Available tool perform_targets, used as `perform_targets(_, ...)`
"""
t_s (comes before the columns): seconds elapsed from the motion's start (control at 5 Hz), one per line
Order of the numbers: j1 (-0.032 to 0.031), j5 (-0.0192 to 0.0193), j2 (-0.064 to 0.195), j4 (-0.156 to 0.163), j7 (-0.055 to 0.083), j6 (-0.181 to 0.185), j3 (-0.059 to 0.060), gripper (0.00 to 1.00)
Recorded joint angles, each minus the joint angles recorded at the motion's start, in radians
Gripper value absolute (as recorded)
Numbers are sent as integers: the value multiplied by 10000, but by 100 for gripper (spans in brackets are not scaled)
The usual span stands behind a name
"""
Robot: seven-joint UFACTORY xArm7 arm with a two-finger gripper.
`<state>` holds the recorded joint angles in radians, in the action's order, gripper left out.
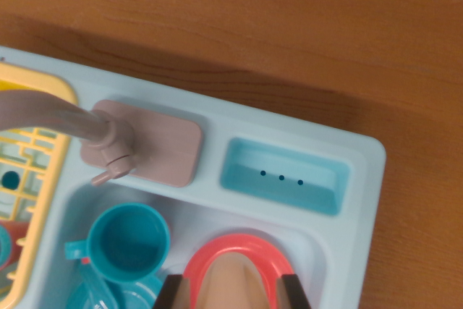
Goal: Pick detergent from the sink
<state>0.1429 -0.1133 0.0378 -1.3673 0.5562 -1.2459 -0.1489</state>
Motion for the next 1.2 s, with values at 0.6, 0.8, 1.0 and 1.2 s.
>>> perform_targets(0.6, -4, 51, -107, -303, -61, -405, -11, 100)
perform_targets(0.8, -8, 98, -205, -581, -118, -778, -21, 100)
perform_targets(1.0, -8, 98, -205, -581, -118, -778, -21, 100)
perform_targets(1.2, -11, 140, -293, -832, -169, -1113, -30, 100)
